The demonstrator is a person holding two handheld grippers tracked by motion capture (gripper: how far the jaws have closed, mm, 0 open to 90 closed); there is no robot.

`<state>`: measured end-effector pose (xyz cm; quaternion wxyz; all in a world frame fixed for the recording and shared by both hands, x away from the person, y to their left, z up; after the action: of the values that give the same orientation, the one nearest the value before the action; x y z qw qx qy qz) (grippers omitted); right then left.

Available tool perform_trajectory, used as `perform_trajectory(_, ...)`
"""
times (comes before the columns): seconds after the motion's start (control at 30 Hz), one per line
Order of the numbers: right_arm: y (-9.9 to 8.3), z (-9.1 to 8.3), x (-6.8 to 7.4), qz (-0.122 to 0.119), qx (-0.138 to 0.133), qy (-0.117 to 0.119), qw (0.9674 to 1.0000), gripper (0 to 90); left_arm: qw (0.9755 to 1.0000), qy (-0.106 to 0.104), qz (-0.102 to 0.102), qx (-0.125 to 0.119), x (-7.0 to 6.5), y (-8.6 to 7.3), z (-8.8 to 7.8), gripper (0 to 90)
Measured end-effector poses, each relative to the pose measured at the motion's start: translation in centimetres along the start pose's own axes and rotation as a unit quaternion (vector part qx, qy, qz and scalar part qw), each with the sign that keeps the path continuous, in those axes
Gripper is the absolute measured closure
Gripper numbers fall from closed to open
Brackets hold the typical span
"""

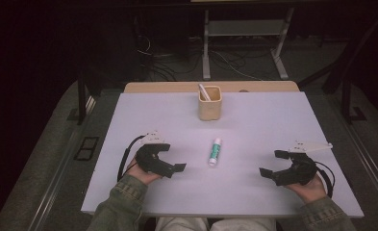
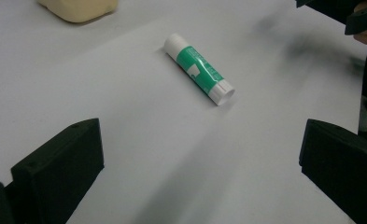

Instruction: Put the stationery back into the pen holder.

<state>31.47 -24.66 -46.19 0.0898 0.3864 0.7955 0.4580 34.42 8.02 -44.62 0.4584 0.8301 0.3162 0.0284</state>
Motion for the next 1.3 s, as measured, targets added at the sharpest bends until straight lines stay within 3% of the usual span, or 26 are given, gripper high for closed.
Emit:
perform_trajectory(0.73, 0.0, -0.1, 0.0, 0.001, -0.001, 0.003, 1.0000, 0.2, 0.9990, -0.006, 0.022, 0.038, 0.3, 3.5, 1.9, 0.0)
perform_trajectory(1.3, -0.1, -0.1, 0.1, 0.001, -0.002, 0.005, 1.0000, 0.2, 0.9985, -0.008, 0.019, 0.051, 0.7, 5.6, 4.2, 0.0)
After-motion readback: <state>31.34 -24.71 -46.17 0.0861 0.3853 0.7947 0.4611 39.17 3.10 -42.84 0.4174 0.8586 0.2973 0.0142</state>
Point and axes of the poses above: each handheld gripper's, and its own axes: z roughly forward along the jaws, y roughly out of its top, x roughly to its left, the point moved 8 cm from there along z, roughly forward along the jaws, and after that the axes turned 1 degree about -z, right-handed, at the moved point
